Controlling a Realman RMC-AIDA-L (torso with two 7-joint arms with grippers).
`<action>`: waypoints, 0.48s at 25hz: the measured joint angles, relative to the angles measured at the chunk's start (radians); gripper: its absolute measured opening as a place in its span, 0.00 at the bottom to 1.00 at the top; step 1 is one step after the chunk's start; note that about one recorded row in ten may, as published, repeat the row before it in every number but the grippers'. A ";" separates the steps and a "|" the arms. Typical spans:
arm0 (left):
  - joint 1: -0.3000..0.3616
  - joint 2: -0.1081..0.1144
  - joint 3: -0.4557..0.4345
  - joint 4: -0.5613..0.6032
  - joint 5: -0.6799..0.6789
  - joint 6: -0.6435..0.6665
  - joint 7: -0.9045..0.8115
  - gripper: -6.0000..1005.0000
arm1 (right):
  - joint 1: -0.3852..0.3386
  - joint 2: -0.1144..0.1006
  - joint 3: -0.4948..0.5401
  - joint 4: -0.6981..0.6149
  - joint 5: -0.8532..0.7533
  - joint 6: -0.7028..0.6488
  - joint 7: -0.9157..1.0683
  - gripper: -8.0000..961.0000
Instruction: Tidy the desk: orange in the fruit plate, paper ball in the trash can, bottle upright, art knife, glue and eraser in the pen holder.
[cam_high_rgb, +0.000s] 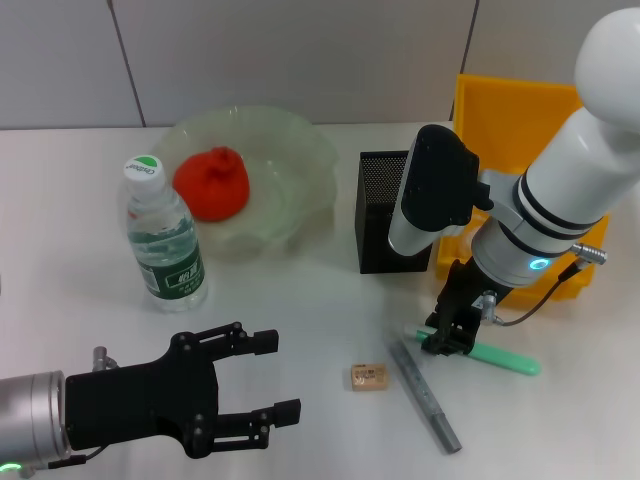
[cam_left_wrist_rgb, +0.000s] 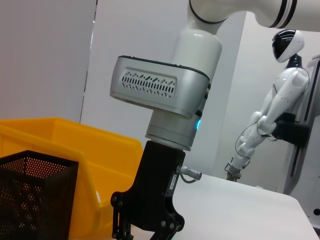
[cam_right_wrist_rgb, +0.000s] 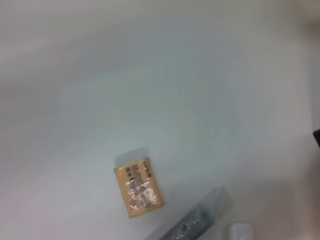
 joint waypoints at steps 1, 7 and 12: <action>0.000 0.000 0.000 0.000 0.000 0.001 0.000 0.81 | 0.000 0.000 0.000 0.001 0.001 0.000 0.000 0.32; 0.000 0.000 0.000 0.000 0.000 0.002 -0.002 0.81 | 0.000 0.000 0.000 0.002 0.001 0.001 0.000 0.23; 0.001 0.002 0.000 0.000 0.000 0.003 -0.002 0.81 | -0.009 -0.002 0.014 -0.059 0.014 -0.023 0.008 0.18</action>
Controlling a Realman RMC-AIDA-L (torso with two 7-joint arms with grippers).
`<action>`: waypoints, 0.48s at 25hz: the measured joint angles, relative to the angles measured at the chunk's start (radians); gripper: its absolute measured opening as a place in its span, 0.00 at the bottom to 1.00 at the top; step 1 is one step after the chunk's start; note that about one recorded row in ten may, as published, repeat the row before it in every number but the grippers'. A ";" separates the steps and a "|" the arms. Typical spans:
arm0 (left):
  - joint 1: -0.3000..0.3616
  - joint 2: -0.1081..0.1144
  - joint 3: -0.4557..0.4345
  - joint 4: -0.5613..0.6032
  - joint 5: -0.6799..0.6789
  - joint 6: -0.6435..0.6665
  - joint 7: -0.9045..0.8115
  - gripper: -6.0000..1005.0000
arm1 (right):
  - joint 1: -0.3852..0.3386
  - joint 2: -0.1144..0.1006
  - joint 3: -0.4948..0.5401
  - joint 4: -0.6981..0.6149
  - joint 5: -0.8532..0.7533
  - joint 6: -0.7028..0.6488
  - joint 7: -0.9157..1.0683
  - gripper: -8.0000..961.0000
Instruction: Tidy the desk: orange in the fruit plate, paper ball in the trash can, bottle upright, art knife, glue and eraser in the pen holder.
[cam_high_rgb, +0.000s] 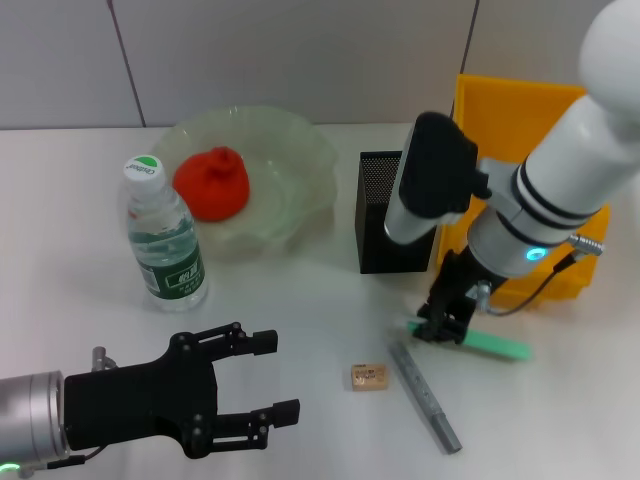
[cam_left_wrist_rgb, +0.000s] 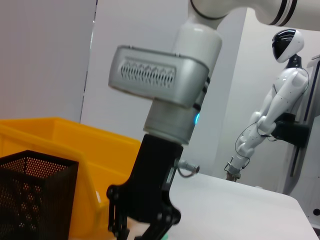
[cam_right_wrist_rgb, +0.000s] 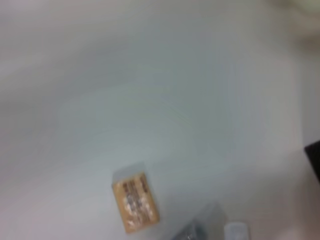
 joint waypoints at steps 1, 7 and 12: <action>0.001 0.000 0.000 0.000 0.000 0.000 -0.001 0.81 | -0.008 -0.002 0.007 -0.031 0.009 -0.017 0.002 0.18; 0.002 0.000 0.000 0.000 0.000 0.001 -0.002 0.81 | -0.089 -0.004 0.117 -0.279 0.076 -0.138 0.001 0.18; 0.002 0.000 0.001 0.000 0.000 0.004 -0.003 0.81 | -0.190 -0.009 0.254 -0.449 0.285 -0.188 -0.064 0.19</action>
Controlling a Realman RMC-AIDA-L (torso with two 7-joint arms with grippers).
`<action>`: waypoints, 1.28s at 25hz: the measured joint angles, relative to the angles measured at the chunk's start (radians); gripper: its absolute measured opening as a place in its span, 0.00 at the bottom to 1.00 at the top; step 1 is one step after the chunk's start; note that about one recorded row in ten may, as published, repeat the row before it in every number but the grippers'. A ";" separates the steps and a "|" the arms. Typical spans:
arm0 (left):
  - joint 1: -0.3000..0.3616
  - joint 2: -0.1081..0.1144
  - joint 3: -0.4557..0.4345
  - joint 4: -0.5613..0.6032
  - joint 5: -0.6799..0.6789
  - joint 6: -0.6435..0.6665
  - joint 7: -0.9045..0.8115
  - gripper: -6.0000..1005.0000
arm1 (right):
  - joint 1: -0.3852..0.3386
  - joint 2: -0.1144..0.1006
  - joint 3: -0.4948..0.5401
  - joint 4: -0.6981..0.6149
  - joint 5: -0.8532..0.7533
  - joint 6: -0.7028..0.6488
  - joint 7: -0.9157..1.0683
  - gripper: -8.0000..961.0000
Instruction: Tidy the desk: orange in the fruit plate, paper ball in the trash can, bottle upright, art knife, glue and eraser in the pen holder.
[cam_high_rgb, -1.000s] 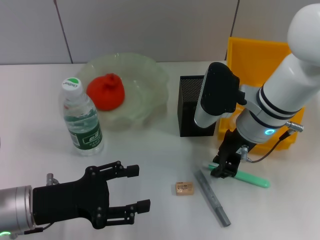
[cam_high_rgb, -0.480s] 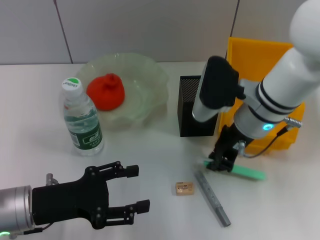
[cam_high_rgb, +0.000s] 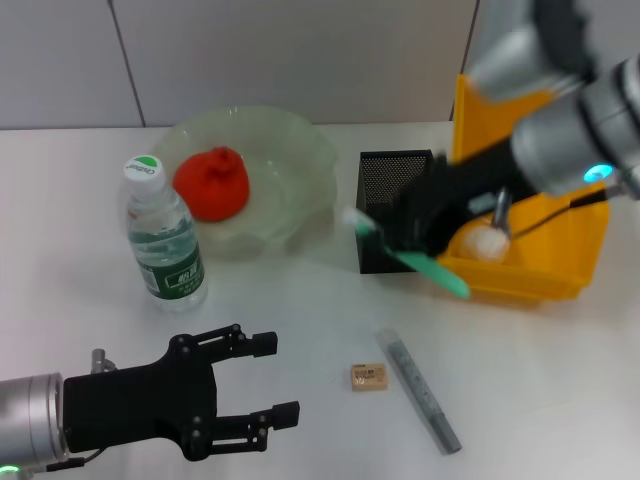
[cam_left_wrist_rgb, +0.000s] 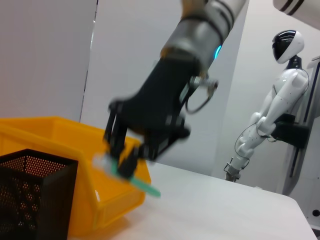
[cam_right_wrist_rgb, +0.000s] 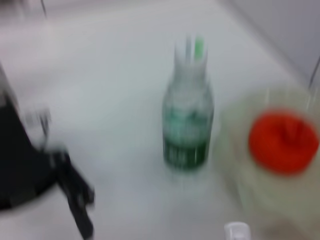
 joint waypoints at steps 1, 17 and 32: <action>0.000 0.000 0.000 0.000 0.000 0.000 0.000 0.81 | -0.021 0.000 0.027 -0.014 0.047 -0.001 -0.019 0.19; -0.004 -0.005 0.005 0.000 0.000 0.015 0.010 0.81 | -0.142 -0.002 0.347 0.369 0.672 0.234 -0.423 0.20; -0.010 -0.006 0.000 -0.014 -0.002 0.015 0.012 0.81 | -0.029 0.002 0.338 0.729 0.843 0.407 -0.781 0.21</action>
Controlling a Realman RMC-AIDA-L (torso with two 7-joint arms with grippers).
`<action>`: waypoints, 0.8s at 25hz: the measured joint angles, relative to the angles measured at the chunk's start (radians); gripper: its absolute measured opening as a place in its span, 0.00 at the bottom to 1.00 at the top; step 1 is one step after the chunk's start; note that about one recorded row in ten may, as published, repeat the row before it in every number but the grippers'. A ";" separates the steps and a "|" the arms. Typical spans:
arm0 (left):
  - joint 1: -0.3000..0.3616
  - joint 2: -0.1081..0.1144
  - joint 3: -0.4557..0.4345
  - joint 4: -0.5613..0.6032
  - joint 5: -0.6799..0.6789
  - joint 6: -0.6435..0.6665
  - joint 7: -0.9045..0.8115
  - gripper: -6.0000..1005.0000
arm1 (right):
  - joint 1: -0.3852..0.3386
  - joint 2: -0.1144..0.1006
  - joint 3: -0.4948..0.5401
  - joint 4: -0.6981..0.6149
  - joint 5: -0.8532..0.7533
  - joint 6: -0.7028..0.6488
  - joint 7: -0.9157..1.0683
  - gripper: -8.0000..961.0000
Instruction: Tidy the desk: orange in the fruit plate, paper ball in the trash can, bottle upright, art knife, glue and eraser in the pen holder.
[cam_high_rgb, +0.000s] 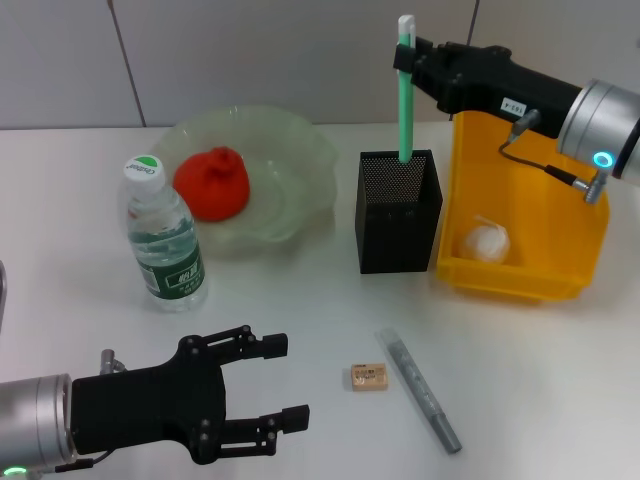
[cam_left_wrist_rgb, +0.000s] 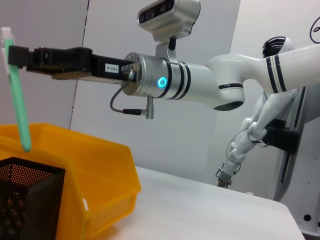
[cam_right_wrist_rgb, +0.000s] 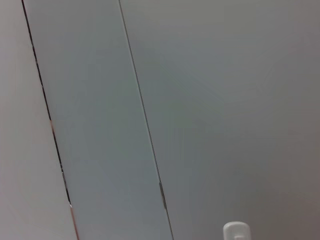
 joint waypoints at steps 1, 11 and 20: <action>0.000 0.000 0.000 0.000 0.000 0.000 0.000 0.81 | 0.003 0.000 0.000 0.006 0.000 0.004 -0.007 0.21; -0.002 -0.002 -0.001 -0.012 0.000 0.000 0.000 0.81 | 0.035 0.002 -0.003 0.100 0.001 0.050 -0.092 0.22; 0.006 0.001 -0.001 -0.012 0.000 0.006 0.000 0.81 | 0.039 0.003 -0.018 0.125 -0.005 0.082 -0.111 0.23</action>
